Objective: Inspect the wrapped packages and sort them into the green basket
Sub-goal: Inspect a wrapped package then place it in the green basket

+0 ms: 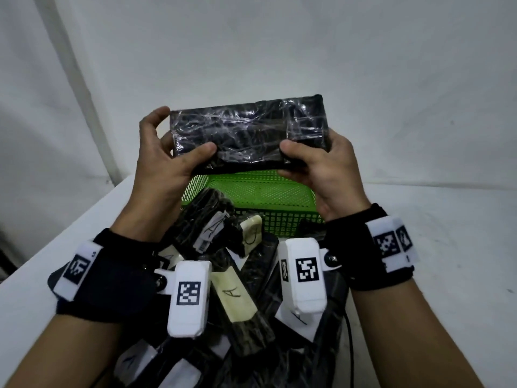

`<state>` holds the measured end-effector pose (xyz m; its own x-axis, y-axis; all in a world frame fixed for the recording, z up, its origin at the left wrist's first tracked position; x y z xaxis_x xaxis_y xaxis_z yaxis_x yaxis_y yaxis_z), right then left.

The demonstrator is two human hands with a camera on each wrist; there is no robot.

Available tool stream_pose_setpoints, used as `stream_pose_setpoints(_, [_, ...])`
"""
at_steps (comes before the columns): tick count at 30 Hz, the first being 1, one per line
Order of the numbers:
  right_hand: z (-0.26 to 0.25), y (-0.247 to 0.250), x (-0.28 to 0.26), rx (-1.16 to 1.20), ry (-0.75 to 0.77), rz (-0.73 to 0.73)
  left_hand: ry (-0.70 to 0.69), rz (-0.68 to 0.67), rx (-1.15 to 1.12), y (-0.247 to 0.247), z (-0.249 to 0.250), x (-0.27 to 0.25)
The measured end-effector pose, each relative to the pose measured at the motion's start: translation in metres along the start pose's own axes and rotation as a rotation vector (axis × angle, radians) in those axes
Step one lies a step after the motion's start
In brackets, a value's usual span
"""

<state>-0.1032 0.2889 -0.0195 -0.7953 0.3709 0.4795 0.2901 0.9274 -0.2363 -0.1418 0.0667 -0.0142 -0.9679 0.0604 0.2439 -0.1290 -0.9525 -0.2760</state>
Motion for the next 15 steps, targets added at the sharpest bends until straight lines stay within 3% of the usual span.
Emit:
stream_pose_setpoints(4, [-0.002, 0.003, 0.002, -0.102, 0.021, -0.039, -0.003, -0.011, 0.103, 0.003, 0.002, 0.004])
stream_pose_setpoints(8, [-0.011, 0.008, 0.005, -0.344, 0.14, -0.094, -0.055, -0.005, 0.227, 0.003, 0.007, 0.001])
stream_pose_setpoints(13, [-0.012, 0.003, 0.002, -0.217, 0.064, -0.109, -0.159, -0.004, 0.319, -0.001, 0.013, -0.003])
stream_pose_setpoints(15, [-0.015, 0.005, 0.002, -0.261, 0.131, -0.059, -0.16, -0.004, 0.329, -0.001, 0.013, -0.004])
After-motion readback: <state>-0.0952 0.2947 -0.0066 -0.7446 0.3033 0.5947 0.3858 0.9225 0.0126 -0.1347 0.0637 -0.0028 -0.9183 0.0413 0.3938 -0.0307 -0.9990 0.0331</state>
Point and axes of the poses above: each hand's wrist, its own x-axis towards the middle knuckle, its own y-axis out of the back of the hand, z = x × y, the point moved 6 cm from there along x, towards the middle knuckle, and after that the axes turned 12 degrees about y, right-handed, at the moved point
